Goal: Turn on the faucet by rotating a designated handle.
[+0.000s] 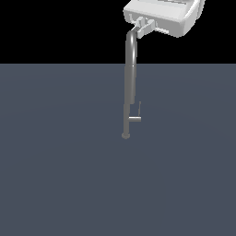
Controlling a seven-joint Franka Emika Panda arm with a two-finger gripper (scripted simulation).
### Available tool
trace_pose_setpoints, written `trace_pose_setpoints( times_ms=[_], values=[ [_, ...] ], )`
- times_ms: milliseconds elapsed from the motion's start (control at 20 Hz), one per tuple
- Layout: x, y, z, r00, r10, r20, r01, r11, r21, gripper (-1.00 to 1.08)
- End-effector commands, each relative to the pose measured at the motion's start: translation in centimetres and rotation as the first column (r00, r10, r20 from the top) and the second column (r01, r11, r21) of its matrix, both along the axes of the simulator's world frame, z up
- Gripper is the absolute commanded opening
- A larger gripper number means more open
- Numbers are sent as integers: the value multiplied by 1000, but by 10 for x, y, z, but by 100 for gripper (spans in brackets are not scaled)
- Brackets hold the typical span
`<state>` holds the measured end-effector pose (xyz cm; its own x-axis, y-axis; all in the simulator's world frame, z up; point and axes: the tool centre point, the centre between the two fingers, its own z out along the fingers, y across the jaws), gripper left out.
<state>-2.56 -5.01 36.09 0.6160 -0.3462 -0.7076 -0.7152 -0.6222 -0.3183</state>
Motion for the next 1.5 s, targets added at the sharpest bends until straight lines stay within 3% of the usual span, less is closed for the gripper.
trace_pose_setpoints(
  times_ms=[0, 400, 750, 1100, 1450],
  values=[
    [11, -5, -14, 998, -45, -43, 47, 998, 46, -100],
    [41, -22, -68, 961, -184, -208, 224, 957, 185, -100],
    [60, -32, -126, 878, -286, -383, 407, 868, 285, -100],
    [68, -35, -178, 781, -337, -526, 554, 764, 332, -100],
    [70, -32, -208, 713, -353, -606, 635, 691, 345, -100]
  ],
)
